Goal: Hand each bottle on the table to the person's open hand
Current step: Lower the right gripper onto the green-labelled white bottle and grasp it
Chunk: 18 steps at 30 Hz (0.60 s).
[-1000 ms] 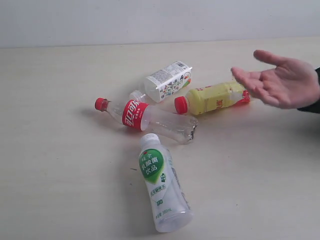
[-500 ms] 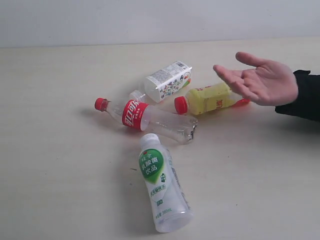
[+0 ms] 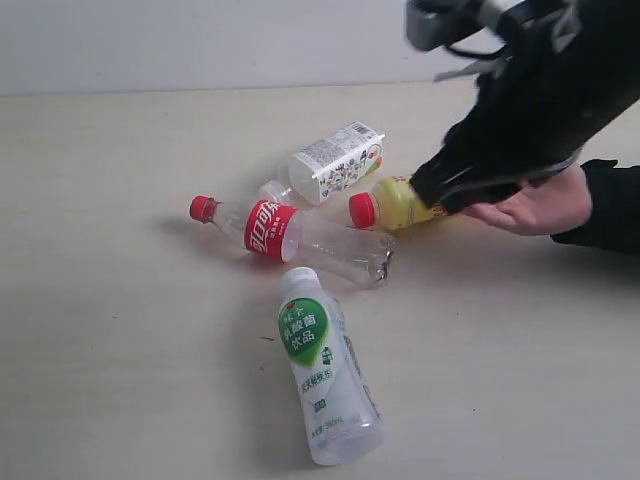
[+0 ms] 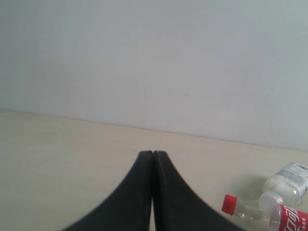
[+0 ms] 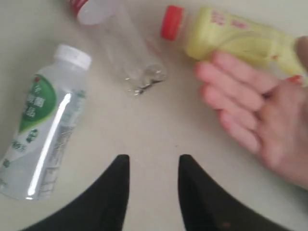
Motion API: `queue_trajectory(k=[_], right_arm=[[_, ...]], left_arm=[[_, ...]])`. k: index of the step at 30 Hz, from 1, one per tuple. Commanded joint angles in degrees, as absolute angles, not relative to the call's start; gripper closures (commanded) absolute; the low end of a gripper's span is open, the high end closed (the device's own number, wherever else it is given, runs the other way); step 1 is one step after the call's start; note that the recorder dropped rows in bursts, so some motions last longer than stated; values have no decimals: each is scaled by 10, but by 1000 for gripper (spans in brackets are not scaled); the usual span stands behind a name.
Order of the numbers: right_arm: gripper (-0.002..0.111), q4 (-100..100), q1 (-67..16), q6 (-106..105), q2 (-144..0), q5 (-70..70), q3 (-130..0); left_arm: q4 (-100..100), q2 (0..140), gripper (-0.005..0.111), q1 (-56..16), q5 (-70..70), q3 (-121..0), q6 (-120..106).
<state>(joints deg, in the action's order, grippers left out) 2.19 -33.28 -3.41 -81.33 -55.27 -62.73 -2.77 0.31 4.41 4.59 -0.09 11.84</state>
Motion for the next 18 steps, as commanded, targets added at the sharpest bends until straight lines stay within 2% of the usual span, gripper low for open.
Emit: queue_trajectory(k=[1, 5, 18], right_arm=[[47, 46, -385, -47, -880, -530, -637], [34, 55, -426, -48, -932, -493, -637], [24, 101, -474, -45, -1051, -434, -637]], left_arm=[[-28, 0, 104, 46, 41, 0, 123], [-28, 0, 104, 46, 41, 0, 123], [-28, 0, 104, 46, 41, 0, 123]])
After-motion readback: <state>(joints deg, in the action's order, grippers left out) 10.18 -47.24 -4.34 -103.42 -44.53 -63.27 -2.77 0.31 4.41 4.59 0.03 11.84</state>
